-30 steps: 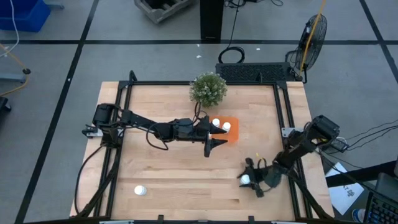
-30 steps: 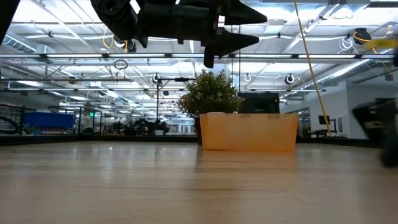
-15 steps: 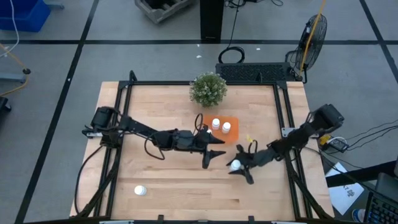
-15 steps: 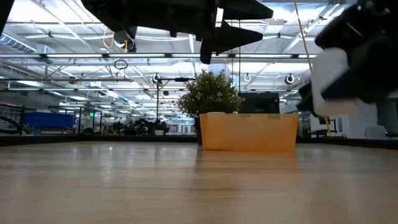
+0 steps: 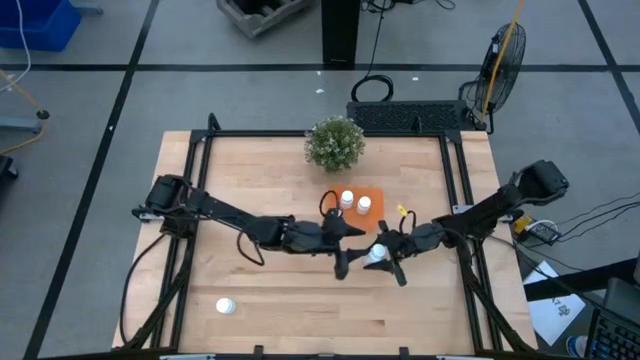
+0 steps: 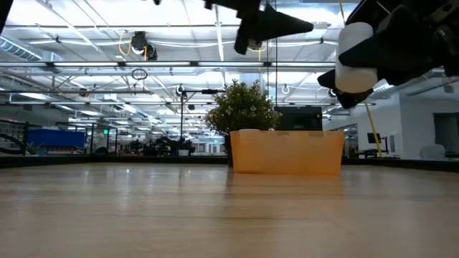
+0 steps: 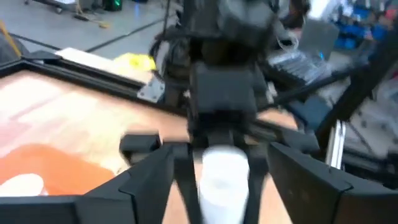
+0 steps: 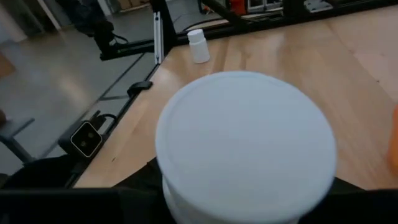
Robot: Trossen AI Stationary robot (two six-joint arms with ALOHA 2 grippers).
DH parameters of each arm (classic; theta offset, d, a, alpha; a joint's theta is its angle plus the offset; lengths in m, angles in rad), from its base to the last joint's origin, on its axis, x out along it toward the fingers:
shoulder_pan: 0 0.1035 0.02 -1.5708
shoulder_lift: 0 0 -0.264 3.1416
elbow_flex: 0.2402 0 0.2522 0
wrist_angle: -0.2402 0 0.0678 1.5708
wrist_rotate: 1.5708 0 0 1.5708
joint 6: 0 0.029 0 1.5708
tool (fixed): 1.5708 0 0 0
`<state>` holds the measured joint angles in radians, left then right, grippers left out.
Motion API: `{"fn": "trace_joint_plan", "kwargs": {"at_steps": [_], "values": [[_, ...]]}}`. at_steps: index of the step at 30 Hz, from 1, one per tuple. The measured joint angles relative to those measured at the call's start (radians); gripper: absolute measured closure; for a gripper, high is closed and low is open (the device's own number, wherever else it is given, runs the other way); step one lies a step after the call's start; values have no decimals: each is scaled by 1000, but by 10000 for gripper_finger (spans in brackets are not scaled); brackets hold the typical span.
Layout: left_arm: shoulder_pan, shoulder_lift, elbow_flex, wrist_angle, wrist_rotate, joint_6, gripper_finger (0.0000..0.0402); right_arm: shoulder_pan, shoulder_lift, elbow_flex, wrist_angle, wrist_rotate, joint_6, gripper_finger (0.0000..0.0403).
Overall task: Pick and place pill bottles into a basket
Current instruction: Put the white pill bottle into the orange bin
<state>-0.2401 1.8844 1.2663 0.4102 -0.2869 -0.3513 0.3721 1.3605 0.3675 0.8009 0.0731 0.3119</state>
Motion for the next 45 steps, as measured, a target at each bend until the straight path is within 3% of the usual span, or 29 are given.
{"fn": "trace_joint_plan", "kwargs": {"at_steps": [5,10,14,17,27,31,45], "values": [[7,72,80,-58,37,-69,87,7,0,49,-93,13,-38,239],[9,80,135,-94,43,-97,70,10,-6,83,-116,52,-68,239],[-8,81,144,-131,45,-68,73,-1,-7,101,-169,31,-66,238],[-13,80,147,-198,-9,-90,83,-1,-14,123,-161,-2,-62,238],[-41,80,147,-187,-48,-71,97,-11,-30,148,-170,-56,-61,237],[-48,80,146,-179,-69,-69,94,-25,-31,148,-159,-123,-34,237],[-20,107,146,-157,-42,-103,94,-31,-30,144,-179,-127,48,241]]}}
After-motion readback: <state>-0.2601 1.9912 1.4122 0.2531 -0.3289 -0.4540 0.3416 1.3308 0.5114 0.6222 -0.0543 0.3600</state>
